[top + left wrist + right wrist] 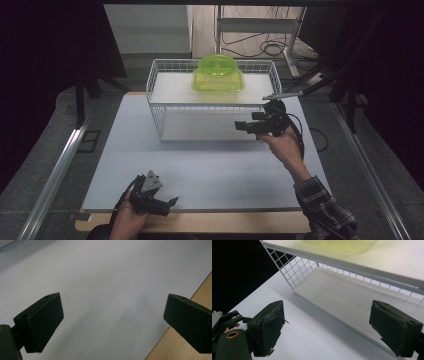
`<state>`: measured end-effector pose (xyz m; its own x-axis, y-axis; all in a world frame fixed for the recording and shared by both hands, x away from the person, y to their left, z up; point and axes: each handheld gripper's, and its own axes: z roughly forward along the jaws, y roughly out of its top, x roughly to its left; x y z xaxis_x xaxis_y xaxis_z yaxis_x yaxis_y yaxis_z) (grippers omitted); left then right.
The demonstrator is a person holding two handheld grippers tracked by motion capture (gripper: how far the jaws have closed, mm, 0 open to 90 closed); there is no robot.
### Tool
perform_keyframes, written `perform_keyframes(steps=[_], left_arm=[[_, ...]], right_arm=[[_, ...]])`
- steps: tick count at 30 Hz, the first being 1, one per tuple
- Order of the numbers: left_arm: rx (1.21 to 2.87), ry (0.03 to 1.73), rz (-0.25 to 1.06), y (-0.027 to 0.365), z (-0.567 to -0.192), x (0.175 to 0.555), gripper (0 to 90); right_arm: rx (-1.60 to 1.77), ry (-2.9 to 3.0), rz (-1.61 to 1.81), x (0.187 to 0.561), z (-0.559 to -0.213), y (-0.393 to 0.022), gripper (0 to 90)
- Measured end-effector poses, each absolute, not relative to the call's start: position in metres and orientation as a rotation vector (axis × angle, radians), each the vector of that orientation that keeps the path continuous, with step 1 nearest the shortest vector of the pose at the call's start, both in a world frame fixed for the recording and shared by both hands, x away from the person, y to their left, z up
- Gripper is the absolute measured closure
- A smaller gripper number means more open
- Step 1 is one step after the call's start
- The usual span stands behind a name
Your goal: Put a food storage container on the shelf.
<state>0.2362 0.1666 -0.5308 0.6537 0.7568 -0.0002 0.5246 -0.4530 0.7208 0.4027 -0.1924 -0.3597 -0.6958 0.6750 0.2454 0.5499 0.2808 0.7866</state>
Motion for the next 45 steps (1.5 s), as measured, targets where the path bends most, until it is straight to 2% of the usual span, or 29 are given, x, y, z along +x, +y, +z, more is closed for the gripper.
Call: perform_keyframes(steps=[30, 45], left_arm=[[2.164, 0.979, 0.424, 0.166, -0.531, 0.236, 2.1], [2.166, 0.977, 0.425, 0.165, -0.531, 0.236, 2.0]], right_arm=[[1.111, 2.422, 1.290, 0.371, -0.407, -0.193, 6.3], [1.108, 2.428, 1.278, 0.356, -0.441, -0.206, 2.8]])
